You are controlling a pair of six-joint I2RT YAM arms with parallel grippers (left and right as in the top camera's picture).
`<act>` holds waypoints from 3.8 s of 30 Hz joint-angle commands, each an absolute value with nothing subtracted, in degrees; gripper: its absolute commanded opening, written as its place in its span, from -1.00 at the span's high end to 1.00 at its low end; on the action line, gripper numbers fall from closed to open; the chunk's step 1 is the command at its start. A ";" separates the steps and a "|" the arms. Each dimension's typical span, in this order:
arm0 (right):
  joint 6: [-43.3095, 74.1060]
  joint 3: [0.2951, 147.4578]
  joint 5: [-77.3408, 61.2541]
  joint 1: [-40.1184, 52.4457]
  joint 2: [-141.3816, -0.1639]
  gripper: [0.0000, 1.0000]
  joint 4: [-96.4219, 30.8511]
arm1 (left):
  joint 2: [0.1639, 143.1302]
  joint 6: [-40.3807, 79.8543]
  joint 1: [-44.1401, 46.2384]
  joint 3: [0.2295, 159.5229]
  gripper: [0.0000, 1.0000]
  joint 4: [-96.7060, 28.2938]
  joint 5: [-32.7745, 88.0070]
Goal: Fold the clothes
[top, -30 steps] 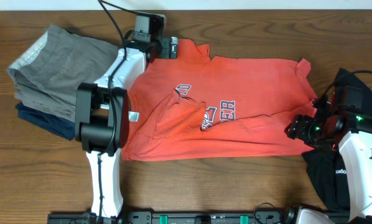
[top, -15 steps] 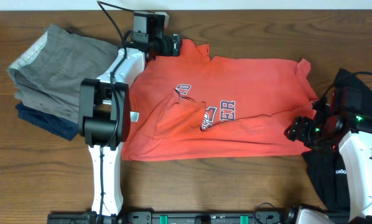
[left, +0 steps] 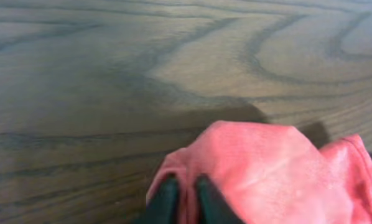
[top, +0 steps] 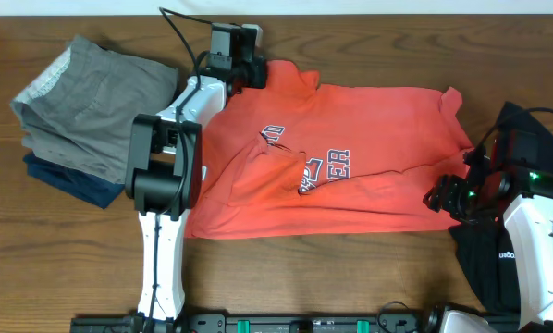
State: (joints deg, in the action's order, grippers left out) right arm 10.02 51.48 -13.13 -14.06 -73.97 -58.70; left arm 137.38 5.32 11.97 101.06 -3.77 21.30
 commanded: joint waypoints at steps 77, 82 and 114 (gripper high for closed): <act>21.23 83.72 -4.51 -14.22 -122.96 0.19 -15.00 | 126.32 21.02 6.44 102.19 0.88 -34.24 33.63; 21.21 83.70 -3.79 -13.98 -122.96 0.07 -14.48 | 126.30 20.62 6.44 102.19 0.88 -34.24 33.39; 23.09 83.72 -3.18 -14.92 -119.63 0.98 -18.79 | 125.05 19.14 5.63 102.19 0.88 -34.28 31.88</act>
